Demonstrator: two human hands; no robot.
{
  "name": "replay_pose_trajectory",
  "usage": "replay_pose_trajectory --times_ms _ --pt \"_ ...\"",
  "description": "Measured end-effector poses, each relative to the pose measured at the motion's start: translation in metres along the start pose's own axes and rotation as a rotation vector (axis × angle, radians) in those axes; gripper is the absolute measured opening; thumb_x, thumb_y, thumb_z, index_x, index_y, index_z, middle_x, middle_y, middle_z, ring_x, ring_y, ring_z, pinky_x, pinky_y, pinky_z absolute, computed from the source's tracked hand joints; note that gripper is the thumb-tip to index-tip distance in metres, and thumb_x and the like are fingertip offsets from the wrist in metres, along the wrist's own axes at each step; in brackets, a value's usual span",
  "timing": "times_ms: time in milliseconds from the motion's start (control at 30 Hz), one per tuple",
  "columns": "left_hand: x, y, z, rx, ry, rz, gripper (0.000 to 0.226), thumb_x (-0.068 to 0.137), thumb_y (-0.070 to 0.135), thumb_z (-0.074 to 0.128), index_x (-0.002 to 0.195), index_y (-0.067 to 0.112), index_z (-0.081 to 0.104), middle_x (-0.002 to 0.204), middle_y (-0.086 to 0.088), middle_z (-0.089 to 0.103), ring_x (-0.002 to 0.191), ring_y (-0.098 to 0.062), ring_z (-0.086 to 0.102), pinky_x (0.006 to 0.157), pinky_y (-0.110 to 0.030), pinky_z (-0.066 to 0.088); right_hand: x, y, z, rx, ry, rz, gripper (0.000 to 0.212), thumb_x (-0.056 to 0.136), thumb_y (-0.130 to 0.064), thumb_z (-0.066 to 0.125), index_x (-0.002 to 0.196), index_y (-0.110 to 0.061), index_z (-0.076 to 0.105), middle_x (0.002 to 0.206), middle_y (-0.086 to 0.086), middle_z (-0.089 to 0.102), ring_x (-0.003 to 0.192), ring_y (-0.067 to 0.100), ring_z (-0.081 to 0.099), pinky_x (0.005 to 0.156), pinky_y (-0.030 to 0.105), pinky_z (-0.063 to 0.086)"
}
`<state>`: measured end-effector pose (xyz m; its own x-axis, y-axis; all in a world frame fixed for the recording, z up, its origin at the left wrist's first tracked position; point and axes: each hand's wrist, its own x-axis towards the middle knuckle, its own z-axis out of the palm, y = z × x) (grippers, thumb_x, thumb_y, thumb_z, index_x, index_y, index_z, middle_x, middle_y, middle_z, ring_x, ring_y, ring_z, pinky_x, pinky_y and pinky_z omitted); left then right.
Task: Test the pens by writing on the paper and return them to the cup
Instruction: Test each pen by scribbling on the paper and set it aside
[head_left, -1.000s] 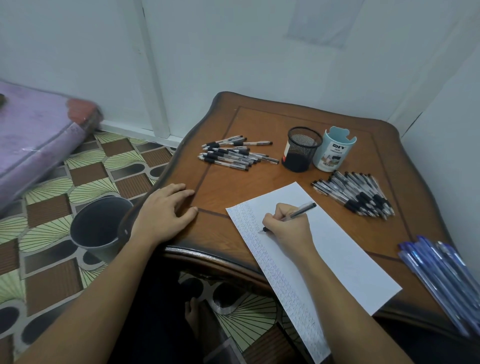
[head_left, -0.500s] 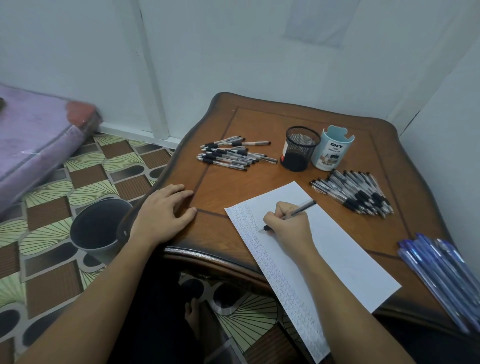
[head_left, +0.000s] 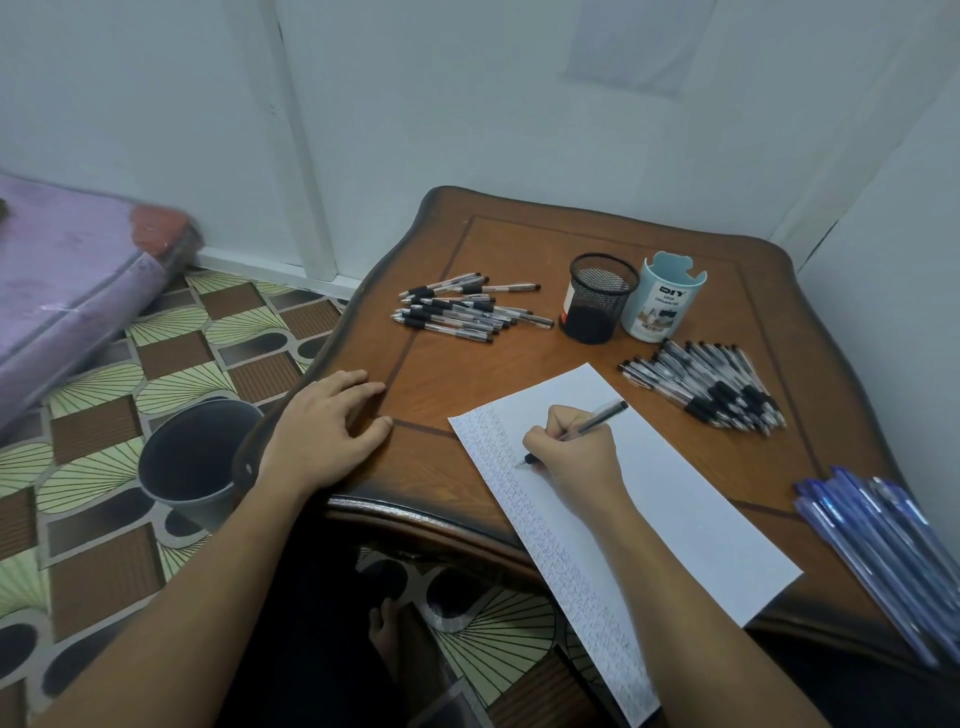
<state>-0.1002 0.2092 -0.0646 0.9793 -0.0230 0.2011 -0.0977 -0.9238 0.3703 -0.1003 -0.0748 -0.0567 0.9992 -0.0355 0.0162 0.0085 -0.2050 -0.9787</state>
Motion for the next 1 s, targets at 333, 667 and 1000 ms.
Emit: replay_pose_trajectory --times_ms 333,667,1000 --pt "0.0 0.001 -0.001 0.004 -0.002 0.003 0.075 0.074 0.072 0.033 0.13 0.03 0.06 0.142 0.005 0.051 0.134 -0.017 0.041 0.112 -0.038 0.027 0.0 0.0 -0.001 0.016 -0.009 0.016 0.048 0.081 0.003 0.06 0.052 -0.02 0.03 0.058 0.005 0.025 0.058 0.018 0.031 0.058 0.03 0.032" --pt "0.0 -0.002 0.002 0.006 0.005 0.0 0.072 0.076 0.071 0.035 0.129 0.031 0.061 0.141 0.006 0.052 0.132 -0.016 0.043 0.112 -0.038 0.029 0.001 -0.001 0.0 -0.012 0.027 0.007 0.047 0.081 0.003 0.06 0.052 -0.018 0.03 0.056 0.001 0.026 0.059 0.019 0.033 0.057 0.028 0.036" --pt "0.0 0.0 0.0 0.004 0.014 0.009 0.072 0.075 0.07 0.035 0.128 0.029 0.063 0.14 0.005 0.054 0.131 -0.016 0.045 0.111 -0.038 0.031 0.012 -0.014 -0.013 0.271 0.158 0.211 0.039 0.103 -0.04 0.043 0.076 -0.017 0.057 0.05 0.002 0.053 0.05 0.012 0.049 0.058 0.027 0.042"
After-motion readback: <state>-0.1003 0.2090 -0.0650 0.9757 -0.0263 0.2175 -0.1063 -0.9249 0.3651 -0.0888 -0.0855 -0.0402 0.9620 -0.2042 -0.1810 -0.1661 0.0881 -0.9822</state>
